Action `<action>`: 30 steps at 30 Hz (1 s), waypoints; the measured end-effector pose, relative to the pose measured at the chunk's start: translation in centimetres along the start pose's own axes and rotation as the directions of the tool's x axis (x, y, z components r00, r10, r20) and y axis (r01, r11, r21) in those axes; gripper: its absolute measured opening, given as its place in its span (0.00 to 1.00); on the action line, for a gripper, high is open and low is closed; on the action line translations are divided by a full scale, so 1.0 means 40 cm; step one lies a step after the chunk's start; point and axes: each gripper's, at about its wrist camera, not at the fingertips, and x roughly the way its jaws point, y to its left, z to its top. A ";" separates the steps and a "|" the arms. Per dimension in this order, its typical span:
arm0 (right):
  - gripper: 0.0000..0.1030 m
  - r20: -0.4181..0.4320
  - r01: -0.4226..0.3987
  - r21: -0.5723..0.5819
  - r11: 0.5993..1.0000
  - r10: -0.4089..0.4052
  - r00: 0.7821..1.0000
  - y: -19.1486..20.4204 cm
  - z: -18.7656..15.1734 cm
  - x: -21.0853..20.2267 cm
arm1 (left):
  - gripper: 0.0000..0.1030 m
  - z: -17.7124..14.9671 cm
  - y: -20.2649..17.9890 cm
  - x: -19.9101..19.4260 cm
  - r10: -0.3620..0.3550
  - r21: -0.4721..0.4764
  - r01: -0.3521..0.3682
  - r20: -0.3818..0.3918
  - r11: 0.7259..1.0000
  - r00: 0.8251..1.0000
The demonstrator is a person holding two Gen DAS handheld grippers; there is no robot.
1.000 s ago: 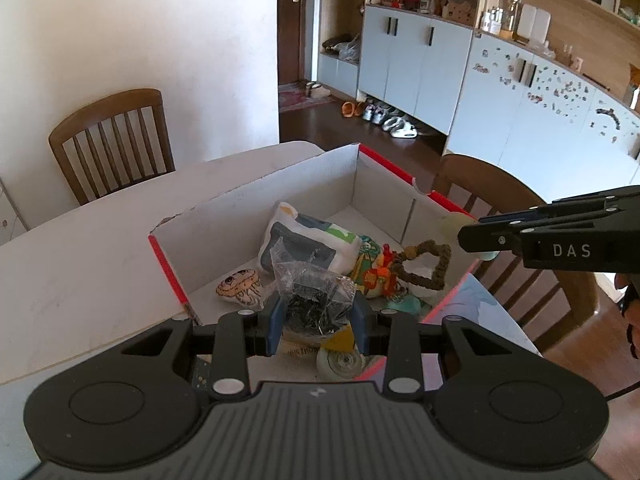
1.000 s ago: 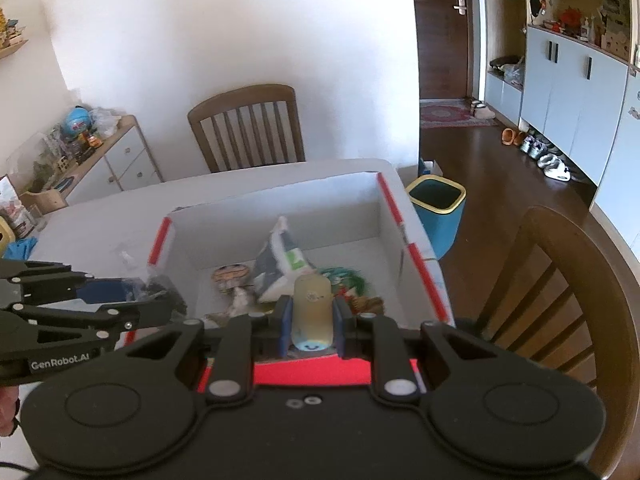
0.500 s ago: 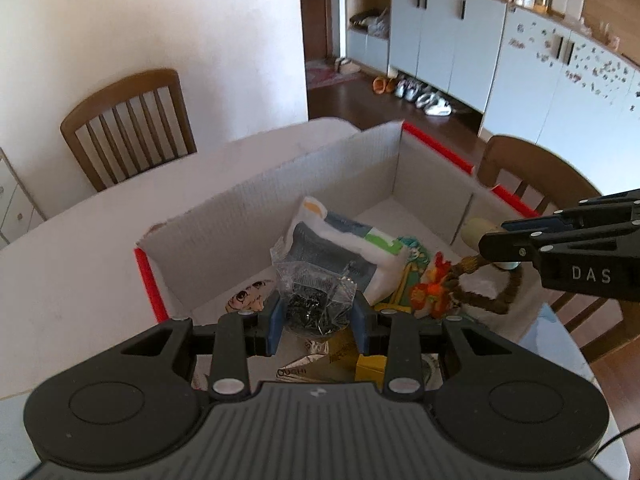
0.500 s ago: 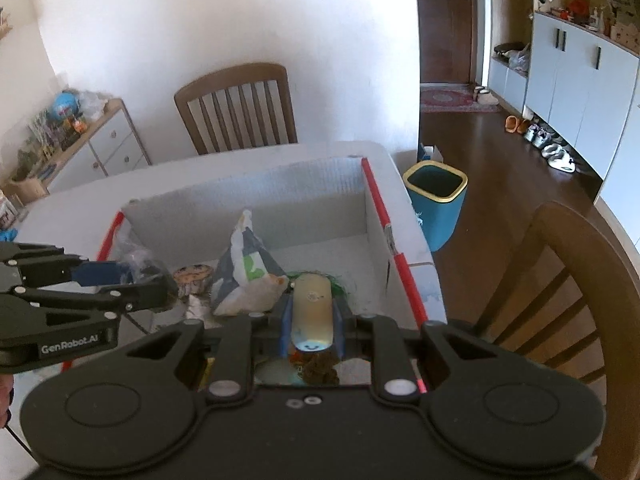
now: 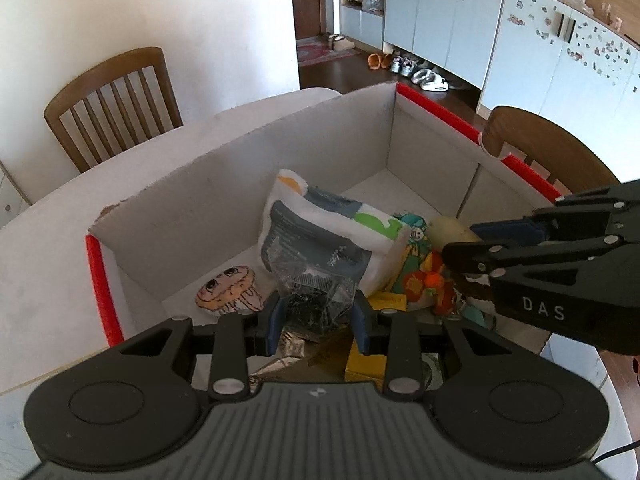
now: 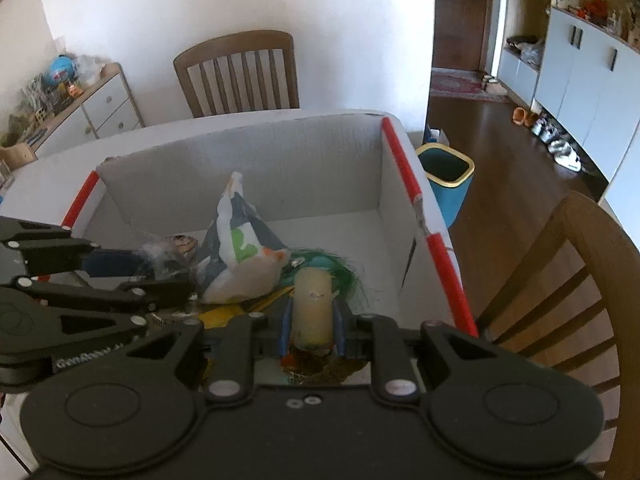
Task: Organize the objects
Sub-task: 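Carry the black bag and cream plush with both tools into the shoebox, then open both tools to release the black bag and cream plush in the box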
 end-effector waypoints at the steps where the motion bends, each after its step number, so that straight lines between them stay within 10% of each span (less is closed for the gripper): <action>1: 0.19 0.000 0.000 -0.001 1.000 0.000 1.000 0.000 0.001 0.000 | 0.33 -0.001 -0.001 0.002 0.000 0.000 0.000 0.000 1.000 1.000; 10: 0.25 -0.005 -0.022 0.008 1.000 0.022 1.000 -0.006 0.007 -0.012 | 0.35 -0.009 0.004 -0.003 -0.017 -0.026 0.016 -0.005 1.000 1.000; 15: 0.28 -0.007 -0.026 0.017 1.000 0.026 1.000 -0.004 0.000 -0.030 | 0.59 -0.023 0.004 -0.031 -0.011 -0.032 0.012 0.016 0.999 1.000; 30: 0.45 0.077 -0.034 0.047 0.998 0.031 0.997 0.035 -0.023 -0.154 | 0.59 -0.059 0.035 -0.179 -0.054 -0.049 0.060 0.122 0.997 0.991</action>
